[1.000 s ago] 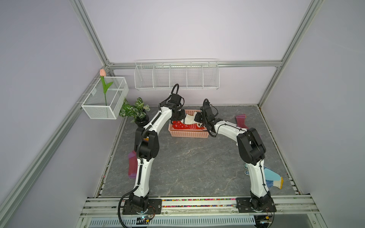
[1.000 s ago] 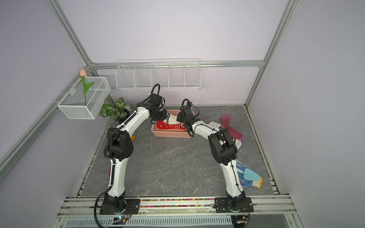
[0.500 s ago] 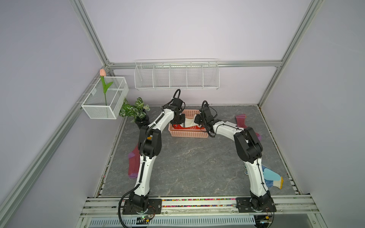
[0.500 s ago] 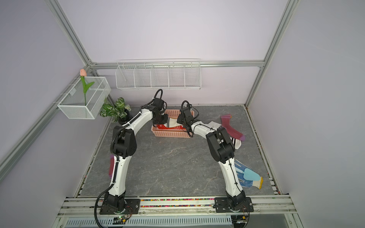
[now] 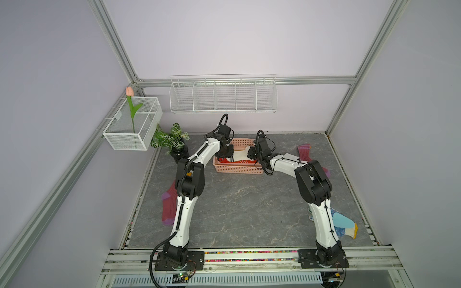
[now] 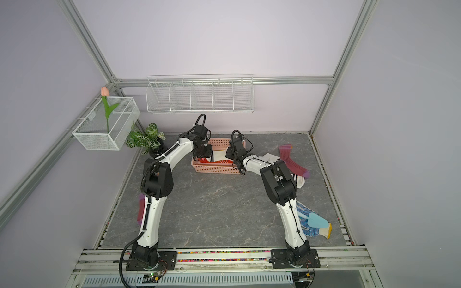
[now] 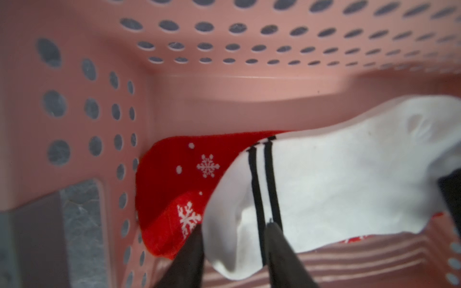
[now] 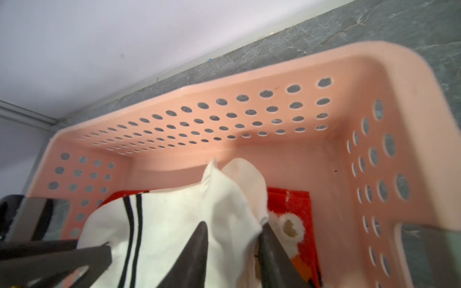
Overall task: Place the socks together as a pair
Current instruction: Place a pair of socks in the bin.
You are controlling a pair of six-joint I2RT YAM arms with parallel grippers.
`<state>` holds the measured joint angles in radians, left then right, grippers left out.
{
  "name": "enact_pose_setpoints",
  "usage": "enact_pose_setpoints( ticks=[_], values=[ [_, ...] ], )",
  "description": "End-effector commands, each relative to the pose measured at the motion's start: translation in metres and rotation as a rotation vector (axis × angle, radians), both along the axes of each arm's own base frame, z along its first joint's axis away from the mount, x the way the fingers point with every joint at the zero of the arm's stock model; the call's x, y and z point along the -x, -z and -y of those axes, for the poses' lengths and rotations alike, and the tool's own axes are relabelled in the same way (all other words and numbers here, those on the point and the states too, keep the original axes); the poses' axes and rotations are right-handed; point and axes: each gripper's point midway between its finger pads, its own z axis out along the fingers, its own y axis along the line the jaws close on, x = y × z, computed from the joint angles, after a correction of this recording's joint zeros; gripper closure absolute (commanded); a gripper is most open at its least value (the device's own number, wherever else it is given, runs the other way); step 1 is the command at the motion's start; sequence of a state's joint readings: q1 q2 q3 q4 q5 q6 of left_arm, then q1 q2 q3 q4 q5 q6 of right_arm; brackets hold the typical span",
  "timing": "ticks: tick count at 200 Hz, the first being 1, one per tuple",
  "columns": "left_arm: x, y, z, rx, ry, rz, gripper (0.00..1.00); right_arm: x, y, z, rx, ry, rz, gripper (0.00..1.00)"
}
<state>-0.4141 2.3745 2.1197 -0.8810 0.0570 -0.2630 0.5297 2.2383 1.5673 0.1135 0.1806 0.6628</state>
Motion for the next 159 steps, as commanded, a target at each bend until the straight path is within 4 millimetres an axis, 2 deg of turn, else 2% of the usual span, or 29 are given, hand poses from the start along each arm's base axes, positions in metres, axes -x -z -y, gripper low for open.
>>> enact_pose_setpoints(
  ticks=[1, 23, 53, 75, 93, 132, 159],
  values=[
    [0.002, -0.03, -0.002, 0.022, -0.003, 0.031, 0.45, 0.0, -0.035, 0.008, -0.012, 0.016, 0.069, 0.55],
    [0.006, -0.048, -0.002, 0.039, -0.01, 0.052, 0.43, 0.004, -0.059, 0.013, -0.01, 0.02, 0.113, 0.45],
    [0.01, -0.077, -0.002, 0.076, -0.023, 0.093, 0.42, 0.01, -0.09, 0.017, -0.017, 0.018, 0.148, 0.39],
    [0.016, -0.097, -0.004, 0.093, -0.032, 0.109, 0.42, 0.016, -0.106, 0.021, -0.012, 0.015, 0.154, 0.38],
    [0.025, -0.11, -0.008, 0.105, -0.042, 0.121, 0.42, 0.024, -0.118, 0.025, -0.012, 0.005, 0.163, 0.41],
    [0.053, -0.144, -0.019, 0.157, -0.076, 0.167, 0.41, 0.056, -0.139, 0.029, -0.015, -0.083, 0.181, 0.45],
    [0.078, -0.171, -0.032, 0.199, -0.106, 0.23, 0.39, 0.088, -0.145, 0.044, 0.012, -0.126, 0.194, 0.46]
  ],
)
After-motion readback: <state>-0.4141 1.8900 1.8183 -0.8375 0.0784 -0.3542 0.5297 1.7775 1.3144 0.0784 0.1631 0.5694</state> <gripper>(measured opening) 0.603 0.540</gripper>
